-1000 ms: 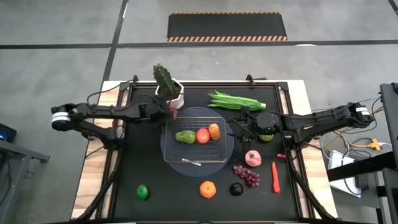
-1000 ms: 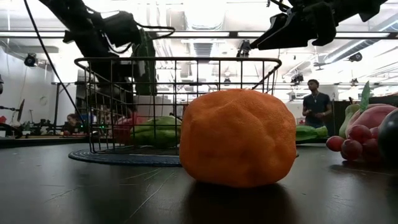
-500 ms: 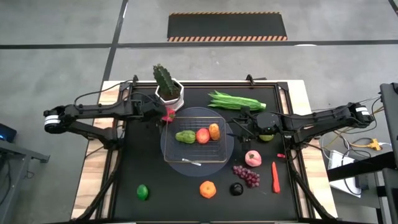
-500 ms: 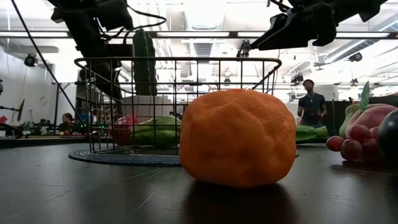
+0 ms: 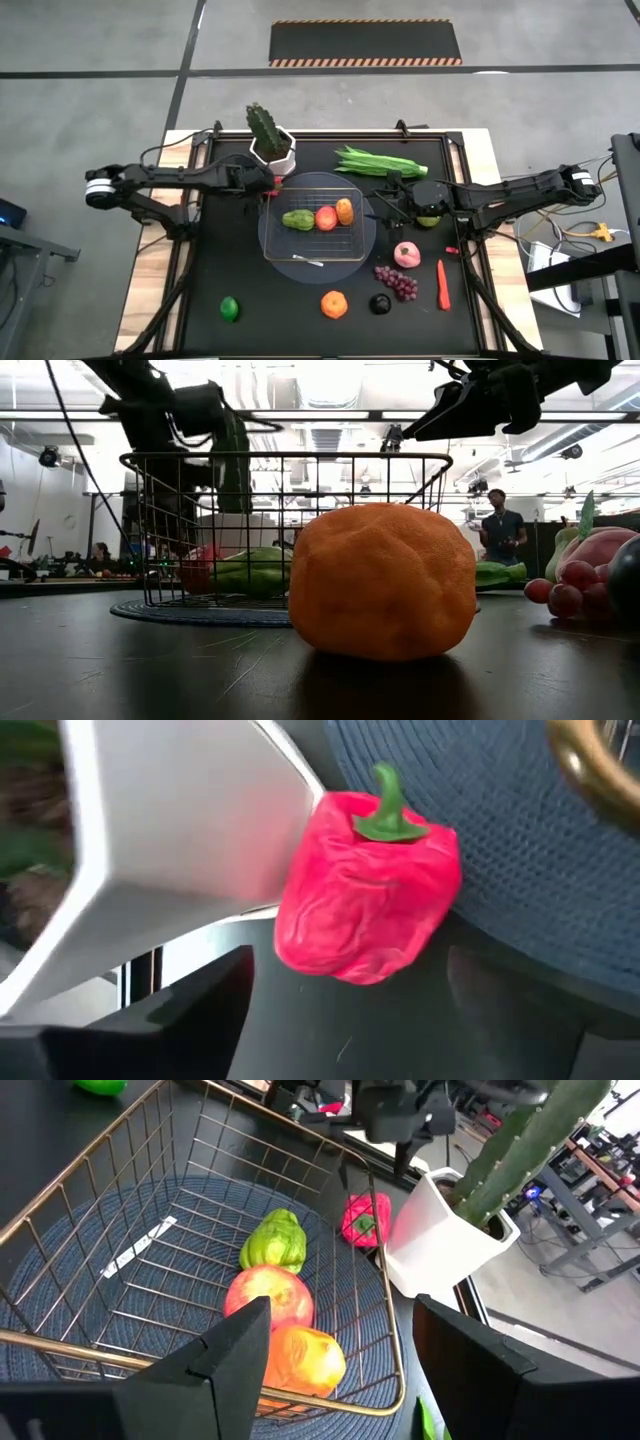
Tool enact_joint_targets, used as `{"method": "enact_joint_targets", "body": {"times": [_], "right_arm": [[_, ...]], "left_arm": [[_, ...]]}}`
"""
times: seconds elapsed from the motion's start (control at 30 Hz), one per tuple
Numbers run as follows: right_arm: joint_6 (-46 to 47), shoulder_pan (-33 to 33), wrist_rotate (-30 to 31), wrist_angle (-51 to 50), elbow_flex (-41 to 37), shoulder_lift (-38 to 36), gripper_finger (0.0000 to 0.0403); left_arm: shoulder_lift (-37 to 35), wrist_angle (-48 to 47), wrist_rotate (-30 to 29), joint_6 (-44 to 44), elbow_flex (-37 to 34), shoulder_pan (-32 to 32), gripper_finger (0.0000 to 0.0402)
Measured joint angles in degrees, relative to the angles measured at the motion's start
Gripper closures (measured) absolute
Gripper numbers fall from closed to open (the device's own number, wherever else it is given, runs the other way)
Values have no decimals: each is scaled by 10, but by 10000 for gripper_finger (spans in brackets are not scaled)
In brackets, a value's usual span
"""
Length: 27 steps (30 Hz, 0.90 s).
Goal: Build produce basket
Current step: Put the bell pepper into the wire basket
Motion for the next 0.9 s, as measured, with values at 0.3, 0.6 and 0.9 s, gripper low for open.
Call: {"method": "enact_joint_targets", "body": {"times": [0.3,0.6,0.9], "right_arm": [[0,0,0,0,0,0,174],[0,0,0,0,0,0,174],[0,0,0,0,0,0,174]], "left_arm": [[58,28,-27,18,0,0,80],[84,50,-34,14,0,1,102],[81,45,-34,15,0,0,178]]}}
